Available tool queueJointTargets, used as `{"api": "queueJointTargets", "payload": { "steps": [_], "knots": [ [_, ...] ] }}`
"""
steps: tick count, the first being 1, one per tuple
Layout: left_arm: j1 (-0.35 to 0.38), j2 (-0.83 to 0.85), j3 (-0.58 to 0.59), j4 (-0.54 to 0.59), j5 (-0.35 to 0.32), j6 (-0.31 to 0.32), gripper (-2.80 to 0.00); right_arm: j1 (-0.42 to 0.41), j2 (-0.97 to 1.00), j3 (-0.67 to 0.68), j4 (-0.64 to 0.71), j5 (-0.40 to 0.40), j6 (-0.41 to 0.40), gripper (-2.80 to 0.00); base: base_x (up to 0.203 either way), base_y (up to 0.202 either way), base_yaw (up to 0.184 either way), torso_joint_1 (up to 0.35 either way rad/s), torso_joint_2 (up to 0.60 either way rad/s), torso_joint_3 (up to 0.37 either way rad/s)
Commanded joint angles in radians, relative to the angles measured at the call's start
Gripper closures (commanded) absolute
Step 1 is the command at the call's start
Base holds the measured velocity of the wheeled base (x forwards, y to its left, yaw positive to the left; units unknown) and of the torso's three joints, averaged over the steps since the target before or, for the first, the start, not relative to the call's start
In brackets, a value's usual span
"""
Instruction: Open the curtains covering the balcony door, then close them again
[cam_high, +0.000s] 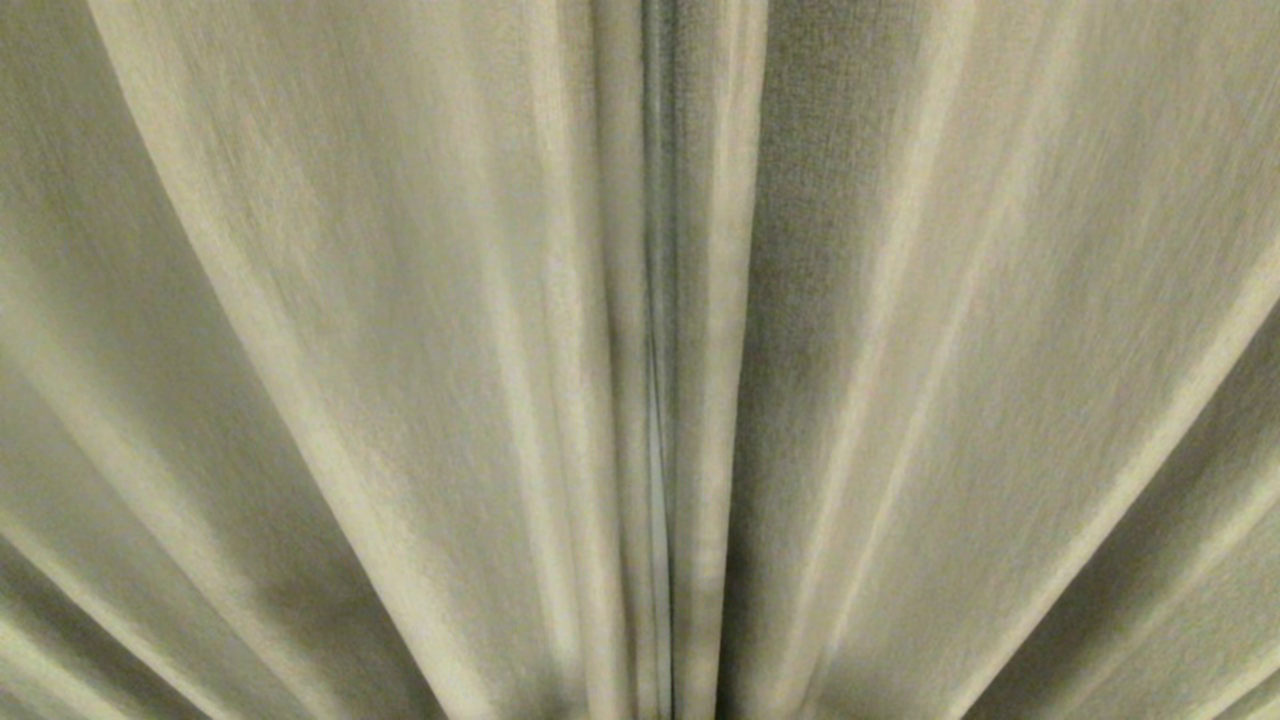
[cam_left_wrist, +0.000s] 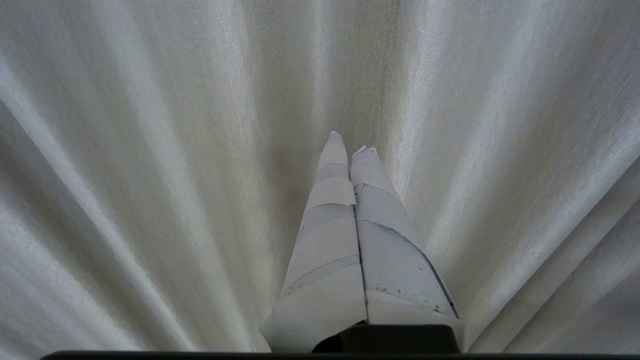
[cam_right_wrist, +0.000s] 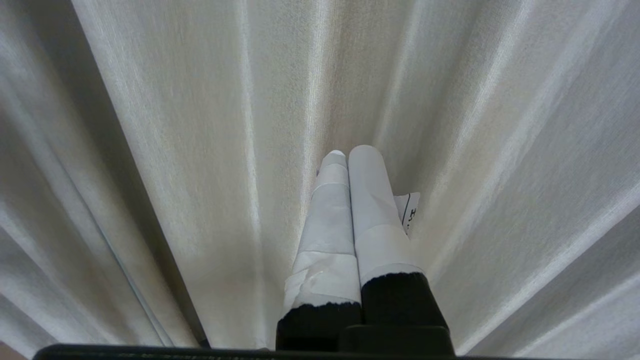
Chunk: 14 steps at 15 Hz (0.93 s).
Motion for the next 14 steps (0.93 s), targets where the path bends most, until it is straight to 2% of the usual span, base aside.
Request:
{"api": "queueJointTargets", "payload": {
  "steps": [1,14],
  "knots": [
    [0.001,0.0,0.0,-0.001,0.0,0.0,0.0,0.001,0.0,0.0,0.001,0.001,-0.001,0.0,0.0,0.0,0.0,0.0,0.0,0.0],
    [0.001,0.0,0.0,0.0,0.0,0.0,0.0,0.001,0.0,0.0,-0.001,0.001,0.001,0.0,0.0,0.0,0.0,0.0,0.0,0.0]
  ]
}}
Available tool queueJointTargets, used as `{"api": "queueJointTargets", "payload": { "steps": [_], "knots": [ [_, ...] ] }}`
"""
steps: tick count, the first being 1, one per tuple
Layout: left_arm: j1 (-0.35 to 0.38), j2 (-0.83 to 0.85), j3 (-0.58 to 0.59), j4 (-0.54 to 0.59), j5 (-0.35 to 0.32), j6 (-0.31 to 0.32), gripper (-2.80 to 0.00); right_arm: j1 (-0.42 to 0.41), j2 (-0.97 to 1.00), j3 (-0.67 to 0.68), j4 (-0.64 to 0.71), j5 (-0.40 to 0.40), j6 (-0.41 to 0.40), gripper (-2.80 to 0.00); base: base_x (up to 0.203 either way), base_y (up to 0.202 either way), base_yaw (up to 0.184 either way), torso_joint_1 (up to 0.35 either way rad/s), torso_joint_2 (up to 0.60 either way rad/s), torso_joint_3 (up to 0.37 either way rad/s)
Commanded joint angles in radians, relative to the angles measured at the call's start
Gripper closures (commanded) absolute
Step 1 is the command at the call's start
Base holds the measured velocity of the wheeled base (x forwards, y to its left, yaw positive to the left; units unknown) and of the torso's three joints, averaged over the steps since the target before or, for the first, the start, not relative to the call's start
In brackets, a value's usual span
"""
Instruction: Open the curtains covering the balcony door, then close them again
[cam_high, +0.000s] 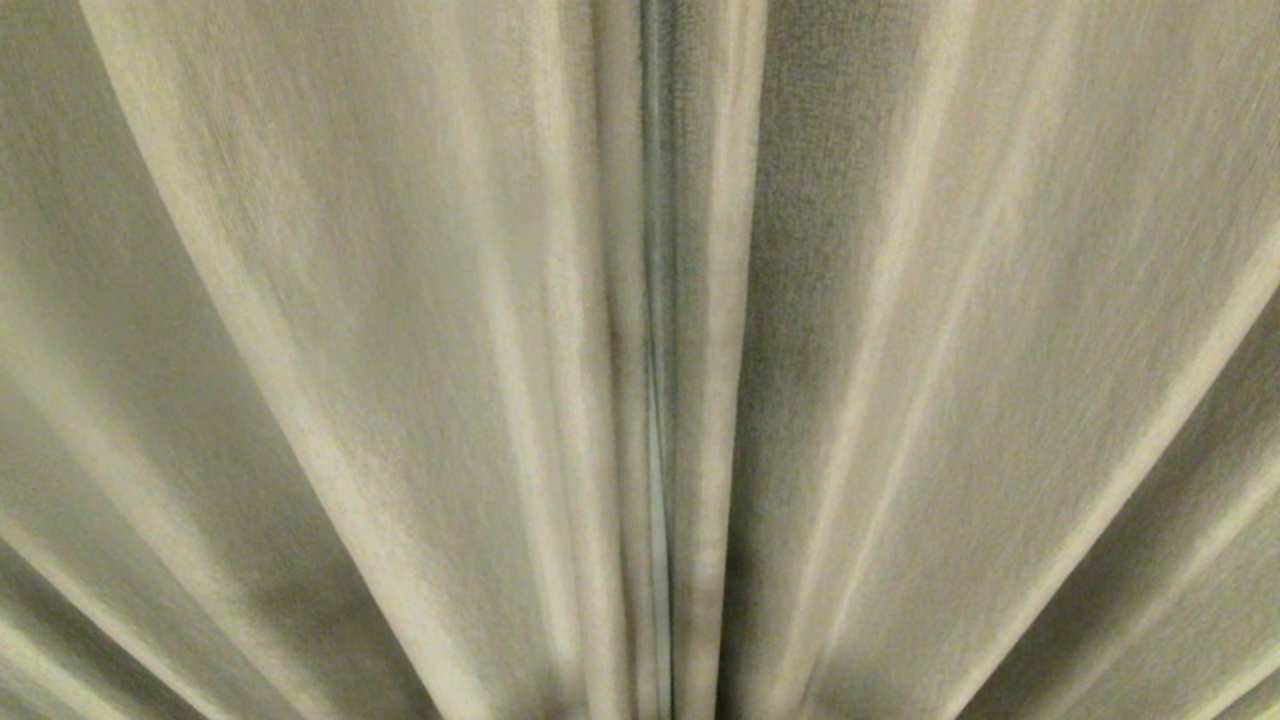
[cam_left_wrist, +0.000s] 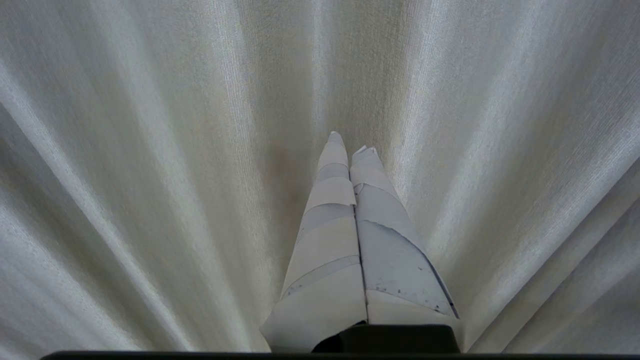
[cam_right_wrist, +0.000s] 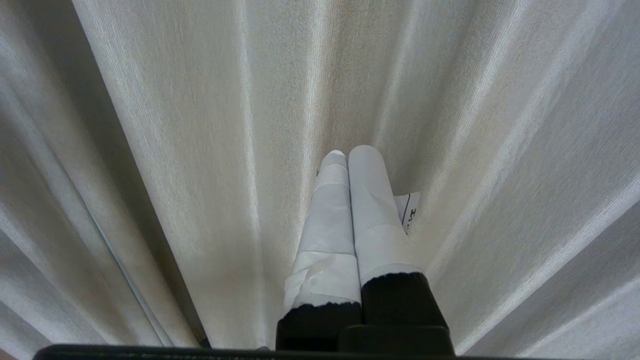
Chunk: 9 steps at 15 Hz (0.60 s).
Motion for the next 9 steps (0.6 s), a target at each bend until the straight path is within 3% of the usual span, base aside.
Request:
{"api": "queueJointTargets", "payload": {
  "steps": [1,9],
  "knots": [
    [0.0,0.0,0.0,0.0,0.0,0.0,0.0,0.0,0.0,0.0,0.002,-0.001,-0.002,0.0,0.0,0.0,0.0,0.0,0.0,0.0],
    [0.0,0.0,0.0,-0.001,0.0,0.0,0.0,0.0,0.0,0.0,-0.001,-0.027,0.064,0.0,0.0,0.0,0.0,0.0,0.0,0.0]
  ]
}}
